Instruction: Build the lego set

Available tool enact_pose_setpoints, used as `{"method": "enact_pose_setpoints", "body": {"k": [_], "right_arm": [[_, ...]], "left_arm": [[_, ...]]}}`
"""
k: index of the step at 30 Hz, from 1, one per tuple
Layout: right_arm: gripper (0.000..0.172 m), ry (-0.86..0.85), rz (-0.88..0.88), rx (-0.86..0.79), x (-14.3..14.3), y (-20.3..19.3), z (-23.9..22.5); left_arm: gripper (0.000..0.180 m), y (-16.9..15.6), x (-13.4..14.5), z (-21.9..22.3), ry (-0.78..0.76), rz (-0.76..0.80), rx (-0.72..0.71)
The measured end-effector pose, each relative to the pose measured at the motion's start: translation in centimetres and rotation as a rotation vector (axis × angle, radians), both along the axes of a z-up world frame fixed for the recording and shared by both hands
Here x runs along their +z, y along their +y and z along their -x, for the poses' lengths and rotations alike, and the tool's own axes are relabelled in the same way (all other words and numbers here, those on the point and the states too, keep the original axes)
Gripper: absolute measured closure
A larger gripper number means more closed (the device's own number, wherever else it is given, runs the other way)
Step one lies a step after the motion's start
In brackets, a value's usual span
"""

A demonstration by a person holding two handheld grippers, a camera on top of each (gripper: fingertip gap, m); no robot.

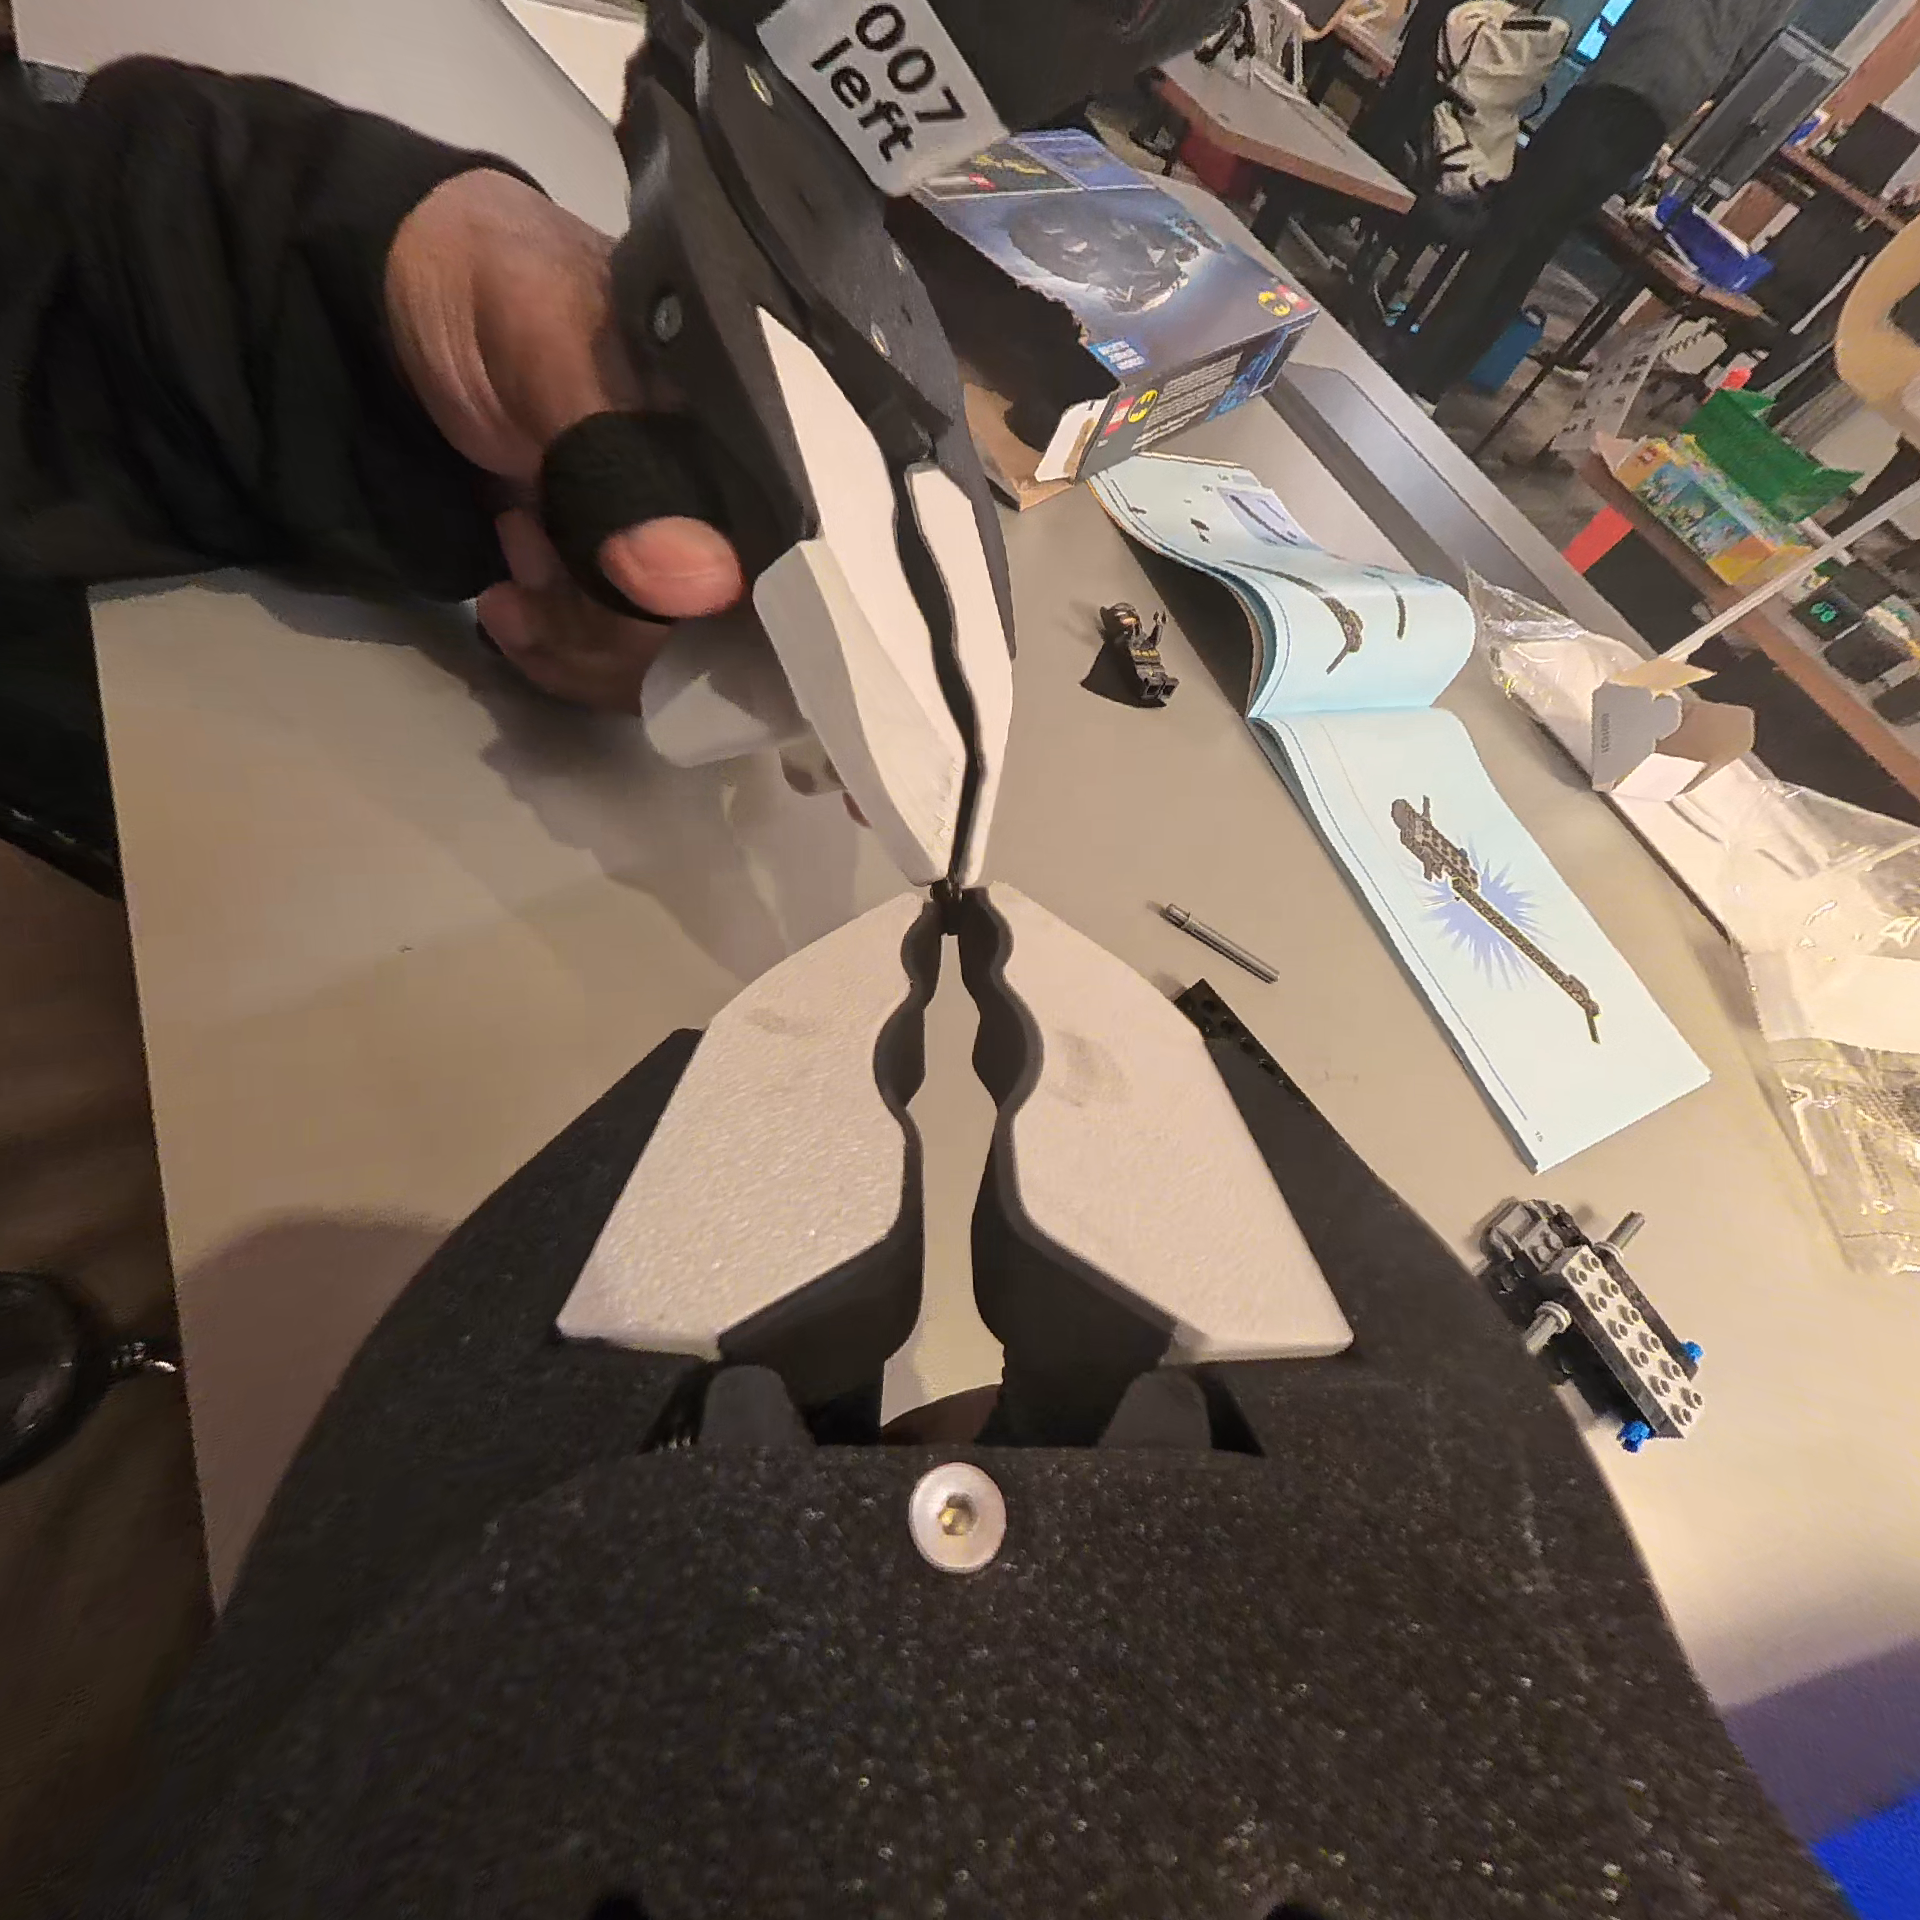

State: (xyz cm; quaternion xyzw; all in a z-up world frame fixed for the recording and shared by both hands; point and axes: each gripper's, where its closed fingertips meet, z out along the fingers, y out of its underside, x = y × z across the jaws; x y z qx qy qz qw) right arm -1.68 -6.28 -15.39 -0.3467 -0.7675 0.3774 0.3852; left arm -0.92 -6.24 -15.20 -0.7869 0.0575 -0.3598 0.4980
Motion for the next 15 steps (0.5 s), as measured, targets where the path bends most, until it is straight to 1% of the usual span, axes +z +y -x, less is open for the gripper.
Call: {"method": "enact_pose_setpoints", "body": {"k": [4,7,10,12,15], "right_arm": [[0.168,0.043,0.018,0.022,0.7,-0.3,-0.2],[0.167,0.155,0.041,0.061,2.1,-0.7,-0.6],[0.167,0.255,0.051,0.104,3.0,-1.0,-1.1],[0.166,0.298,0.070,0.119,3.2,-1.2,-1.3],[0.165,0.315,0.093,0.138,3.2,-1.5,-1.6]], "left_arm": [[0.176,-0.2,0.7,-0.2,-0.072,-0.021,-0.028],[0.176,-0.6,2.0,-0.5,-0.192,-0.061,-0.072],[0.177,-1.0,2.7,-0.9,-0.265,-0.084,-0.114],[0.176,-1.1,3.0,-1.1,-0.296,-0.089,-0.139],[0.176,-1.4,3.0,-1.5,-0.303,-0.089,-0.166]]}}
